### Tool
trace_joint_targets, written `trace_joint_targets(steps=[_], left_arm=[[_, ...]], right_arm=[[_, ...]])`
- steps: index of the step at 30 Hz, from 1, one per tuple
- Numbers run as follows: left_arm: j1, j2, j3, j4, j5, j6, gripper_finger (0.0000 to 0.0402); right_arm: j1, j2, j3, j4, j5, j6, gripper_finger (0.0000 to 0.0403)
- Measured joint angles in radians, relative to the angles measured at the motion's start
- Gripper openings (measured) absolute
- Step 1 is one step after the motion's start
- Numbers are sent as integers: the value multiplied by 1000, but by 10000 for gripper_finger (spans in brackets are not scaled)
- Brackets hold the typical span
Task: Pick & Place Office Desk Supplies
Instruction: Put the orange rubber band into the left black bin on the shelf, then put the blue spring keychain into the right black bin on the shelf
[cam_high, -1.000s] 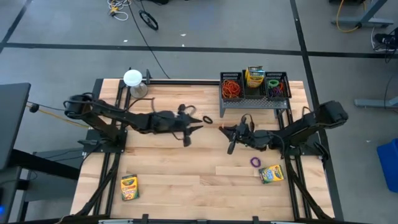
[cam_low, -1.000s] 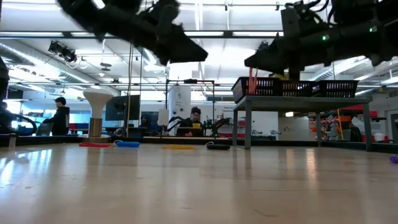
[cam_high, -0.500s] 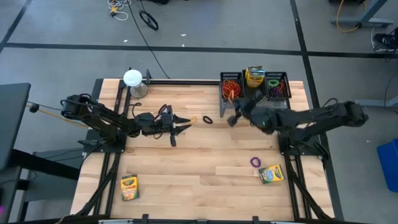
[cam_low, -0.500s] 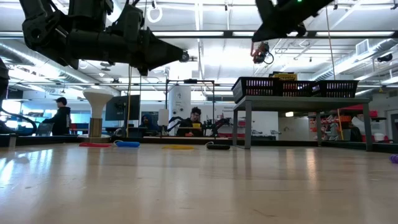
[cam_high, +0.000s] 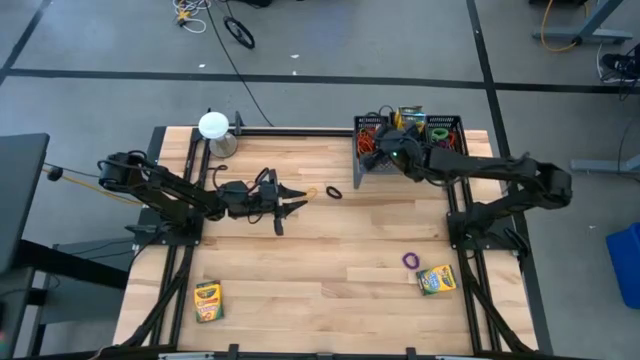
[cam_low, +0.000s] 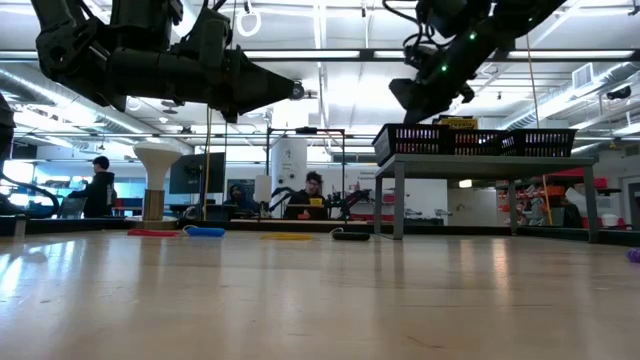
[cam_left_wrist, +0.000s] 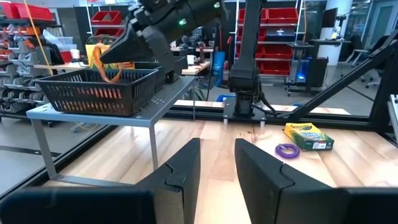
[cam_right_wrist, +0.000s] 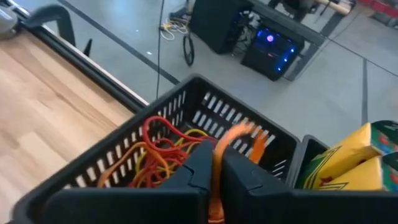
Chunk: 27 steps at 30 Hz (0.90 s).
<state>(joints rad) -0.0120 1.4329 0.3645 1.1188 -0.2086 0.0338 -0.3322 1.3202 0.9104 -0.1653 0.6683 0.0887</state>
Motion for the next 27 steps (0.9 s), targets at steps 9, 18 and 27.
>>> trace_joint_targets(steps=[9, 18, 27], left_arm=[[0, 0, 0, 0, 0, 0, 108], [0, 0, 0, -12, 0, 0, 108], [0, 1, 0, -18, 0, 0, 108]], right_arm=[[-19, 11, 0, 6, 19, 2, 137], [1, -36, 0, 22, 53, -17, 220], [248, -205, 0, -161, 6, -2, 79]])
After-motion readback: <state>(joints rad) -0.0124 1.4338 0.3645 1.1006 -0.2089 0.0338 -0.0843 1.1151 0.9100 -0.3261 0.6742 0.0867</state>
